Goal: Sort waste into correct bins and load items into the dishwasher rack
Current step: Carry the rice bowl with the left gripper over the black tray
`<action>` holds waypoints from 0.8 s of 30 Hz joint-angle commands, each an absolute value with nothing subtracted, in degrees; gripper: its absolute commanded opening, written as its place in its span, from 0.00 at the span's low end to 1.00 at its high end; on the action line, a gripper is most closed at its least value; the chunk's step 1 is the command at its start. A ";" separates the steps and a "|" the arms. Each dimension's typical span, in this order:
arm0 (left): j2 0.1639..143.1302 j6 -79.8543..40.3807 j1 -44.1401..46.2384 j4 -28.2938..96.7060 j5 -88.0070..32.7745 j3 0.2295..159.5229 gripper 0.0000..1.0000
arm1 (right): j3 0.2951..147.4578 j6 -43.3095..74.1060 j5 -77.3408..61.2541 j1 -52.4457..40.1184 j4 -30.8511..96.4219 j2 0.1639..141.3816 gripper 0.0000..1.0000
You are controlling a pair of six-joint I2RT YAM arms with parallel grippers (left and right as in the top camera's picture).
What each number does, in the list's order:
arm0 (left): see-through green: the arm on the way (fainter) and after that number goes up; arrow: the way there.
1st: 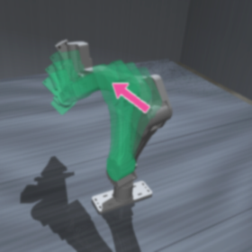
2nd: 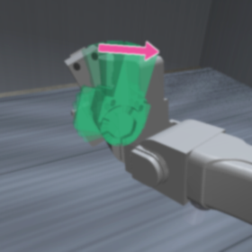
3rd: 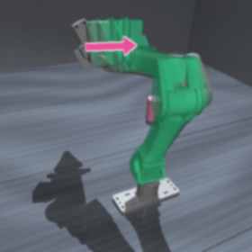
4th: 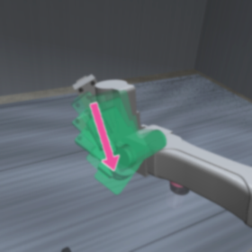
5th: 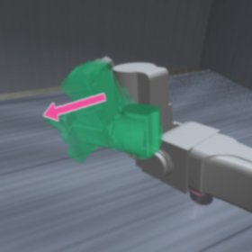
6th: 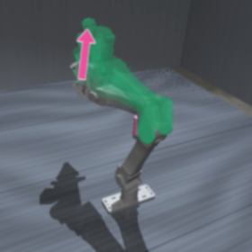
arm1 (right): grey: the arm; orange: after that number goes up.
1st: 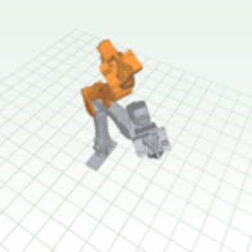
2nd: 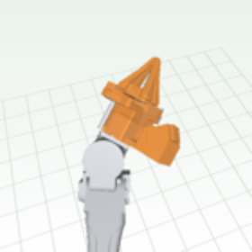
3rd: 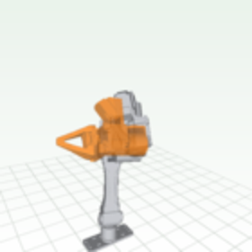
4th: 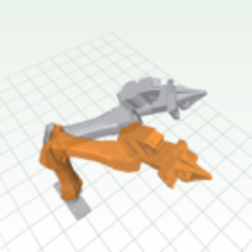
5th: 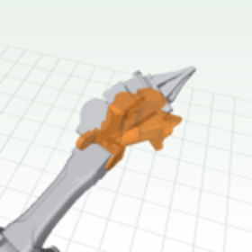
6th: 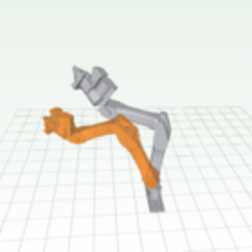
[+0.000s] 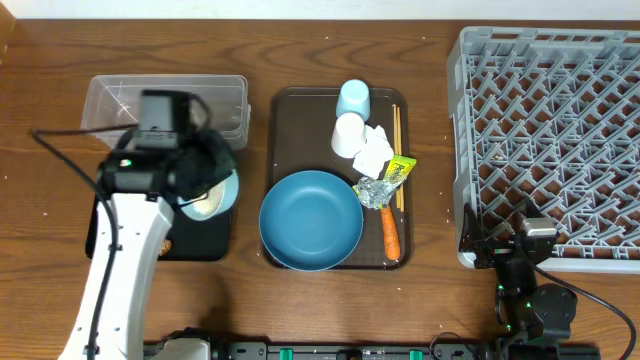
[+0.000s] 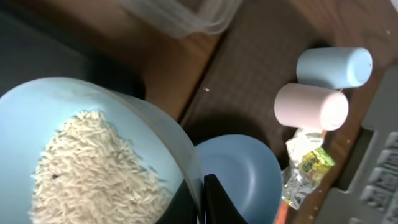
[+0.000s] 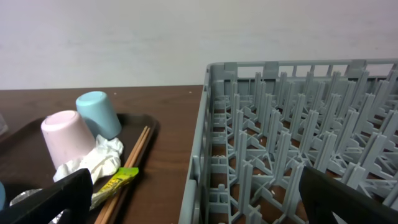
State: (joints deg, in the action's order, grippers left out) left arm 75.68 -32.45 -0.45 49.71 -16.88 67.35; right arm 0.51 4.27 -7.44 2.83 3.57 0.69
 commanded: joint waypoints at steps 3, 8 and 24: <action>75.55 -27.29 -10.04 44.51 -33.80 60.23 0.06 | 0.32 4.19 -7.11 3.88 3.64 0.32 0.99; 75.59 -25.45 -19.35 38.65 -41.98 53.12 0.06 | 0.32 4.19 -7.11 3.88 3.64 0.32 0.99; 77.17 -15.79 -41.32 31.75 -67.24 44.77 0.06 | 0.32 4.19 -7.11 3.88 3.64 0.32 0.99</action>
